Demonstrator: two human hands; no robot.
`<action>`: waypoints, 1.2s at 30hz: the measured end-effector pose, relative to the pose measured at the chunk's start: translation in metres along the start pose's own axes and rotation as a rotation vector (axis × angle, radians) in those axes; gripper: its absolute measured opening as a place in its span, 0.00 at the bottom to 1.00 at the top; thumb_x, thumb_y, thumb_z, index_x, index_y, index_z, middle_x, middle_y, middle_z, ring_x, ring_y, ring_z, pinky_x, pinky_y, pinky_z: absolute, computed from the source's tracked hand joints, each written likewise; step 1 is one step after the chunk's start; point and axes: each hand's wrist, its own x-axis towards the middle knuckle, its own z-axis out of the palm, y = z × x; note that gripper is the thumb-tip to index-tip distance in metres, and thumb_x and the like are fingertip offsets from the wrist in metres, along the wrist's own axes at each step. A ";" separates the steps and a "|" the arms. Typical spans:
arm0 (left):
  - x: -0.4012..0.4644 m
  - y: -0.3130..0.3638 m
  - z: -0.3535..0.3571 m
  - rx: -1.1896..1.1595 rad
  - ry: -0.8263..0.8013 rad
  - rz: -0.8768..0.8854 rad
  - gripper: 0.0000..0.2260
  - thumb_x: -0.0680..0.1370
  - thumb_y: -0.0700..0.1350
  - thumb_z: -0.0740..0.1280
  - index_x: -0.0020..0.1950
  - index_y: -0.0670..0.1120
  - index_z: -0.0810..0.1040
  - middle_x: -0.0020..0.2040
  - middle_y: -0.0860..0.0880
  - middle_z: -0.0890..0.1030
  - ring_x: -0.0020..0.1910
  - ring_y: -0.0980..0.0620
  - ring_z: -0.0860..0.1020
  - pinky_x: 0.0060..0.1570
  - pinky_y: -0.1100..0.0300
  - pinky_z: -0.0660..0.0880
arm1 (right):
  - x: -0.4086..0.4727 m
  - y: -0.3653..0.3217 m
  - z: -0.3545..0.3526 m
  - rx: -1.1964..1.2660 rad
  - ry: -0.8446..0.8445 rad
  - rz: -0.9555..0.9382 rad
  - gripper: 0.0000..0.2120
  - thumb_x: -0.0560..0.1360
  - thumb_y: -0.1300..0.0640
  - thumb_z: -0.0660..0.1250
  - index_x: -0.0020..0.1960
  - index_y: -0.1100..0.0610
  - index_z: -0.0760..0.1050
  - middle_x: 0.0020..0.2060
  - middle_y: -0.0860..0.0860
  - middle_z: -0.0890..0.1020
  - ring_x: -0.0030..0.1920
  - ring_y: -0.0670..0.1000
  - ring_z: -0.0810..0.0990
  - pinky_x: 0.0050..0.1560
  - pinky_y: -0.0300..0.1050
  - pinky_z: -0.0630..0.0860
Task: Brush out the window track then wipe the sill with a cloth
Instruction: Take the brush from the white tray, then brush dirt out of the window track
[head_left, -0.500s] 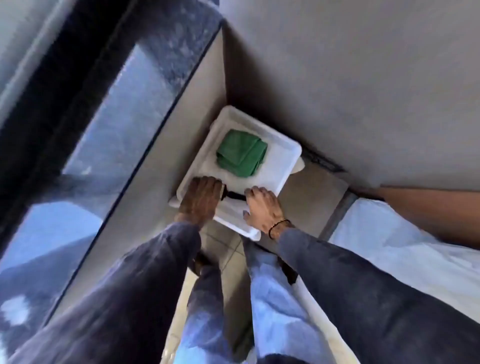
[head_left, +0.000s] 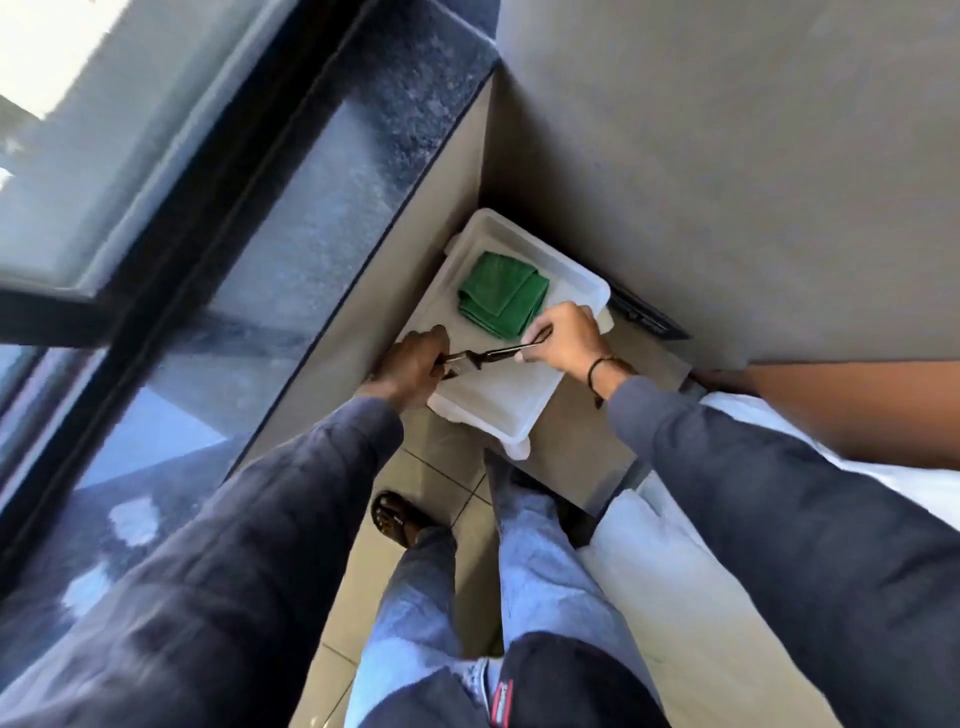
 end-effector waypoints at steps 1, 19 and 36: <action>-0.013 0.006 -0.012 -0.109 0.020 -0.014 0.05 0.76 0.38 0.65 0.49 0.47 0.72 0.45 0.42 0.79 0.43 0.43 0.76 0.42 0.50 0.73 | -0.013 -0.015 -0.016 0.139 -0.014 0.036 0.11 0.61 0.58 0.83 0.40 0.57 0.86 0.31 0.48 0.83 0.30 0.40 0.78 0.32 0.31 0.72; -0.319 -0.101 -0.138 -0.505 0.808 -0.070 0.05 0.78 0.40 0.69 0.53 0.43 0.76 0.46 0.43 0.82 0.44 0.47 0.77 0.47 0.56 0.71 | -0.213 -0.331 0.072 0.064 -0.199 -0.583 0.18 0.72 0.43 0.73 0.37 0.59 0.85 0.31 0.55 0.85 0.32 0.50 0.85 0.39 0.43 0.82; -0.409 -0.186 0.022 0.210 0.743 -0.648 0.48 0.77 0.71 0.47 0.80 0.33 0.45 0.81 0.30 0.43 0.82 0.34 0.43 0.80 0.38 0.53 | -0.248 -0.408 0.132 -0.614 0.340 -0.889 0.15 0.77 0.56 0.62 0.40 0.64 0.79 0.37 0.66 0.83 0.41 0.65 0.83 0.49 0.57 0.81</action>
